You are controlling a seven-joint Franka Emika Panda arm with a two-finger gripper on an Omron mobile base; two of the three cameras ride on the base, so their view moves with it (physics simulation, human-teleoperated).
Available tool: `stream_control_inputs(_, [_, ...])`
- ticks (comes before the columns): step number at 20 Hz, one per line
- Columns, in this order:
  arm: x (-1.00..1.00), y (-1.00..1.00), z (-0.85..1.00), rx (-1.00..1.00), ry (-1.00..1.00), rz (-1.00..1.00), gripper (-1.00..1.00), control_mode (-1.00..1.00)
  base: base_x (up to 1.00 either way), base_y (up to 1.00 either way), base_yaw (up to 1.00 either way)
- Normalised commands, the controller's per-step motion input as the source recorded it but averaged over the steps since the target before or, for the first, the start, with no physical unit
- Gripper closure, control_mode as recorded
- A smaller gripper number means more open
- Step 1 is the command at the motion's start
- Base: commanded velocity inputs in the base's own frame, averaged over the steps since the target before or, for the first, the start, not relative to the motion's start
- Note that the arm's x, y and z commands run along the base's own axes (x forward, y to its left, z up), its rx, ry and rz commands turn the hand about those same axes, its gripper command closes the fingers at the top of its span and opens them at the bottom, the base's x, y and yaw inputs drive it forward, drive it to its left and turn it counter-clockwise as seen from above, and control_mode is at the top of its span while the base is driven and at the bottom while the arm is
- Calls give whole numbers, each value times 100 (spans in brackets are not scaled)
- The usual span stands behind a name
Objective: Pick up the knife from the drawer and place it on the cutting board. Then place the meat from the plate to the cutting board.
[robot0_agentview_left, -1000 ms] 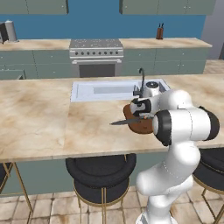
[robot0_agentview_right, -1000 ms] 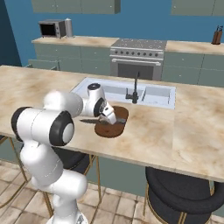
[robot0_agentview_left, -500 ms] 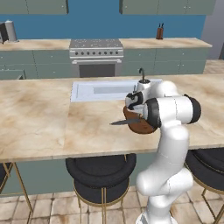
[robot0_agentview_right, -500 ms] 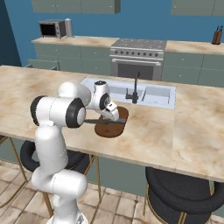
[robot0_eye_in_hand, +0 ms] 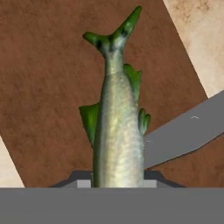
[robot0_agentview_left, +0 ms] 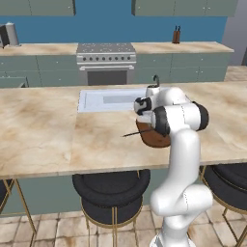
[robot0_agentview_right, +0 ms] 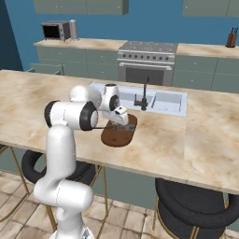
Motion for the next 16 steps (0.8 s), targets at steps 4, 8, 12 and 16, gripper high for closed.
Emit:
stream_control_inputs(4, [2,-1,-9,0,3,0,-100,-100,0,0,0])
stream_control_inputs(8, [0,-1,0,0,0,0,-100,-100,0,0,0])
stream_control_inputs(12, [0,0,6,0,2,0,-100,-100,0,0,0])
stream_control_inputs(16, [-5,0,20,0,1,0,-100,-100,0,0,0])
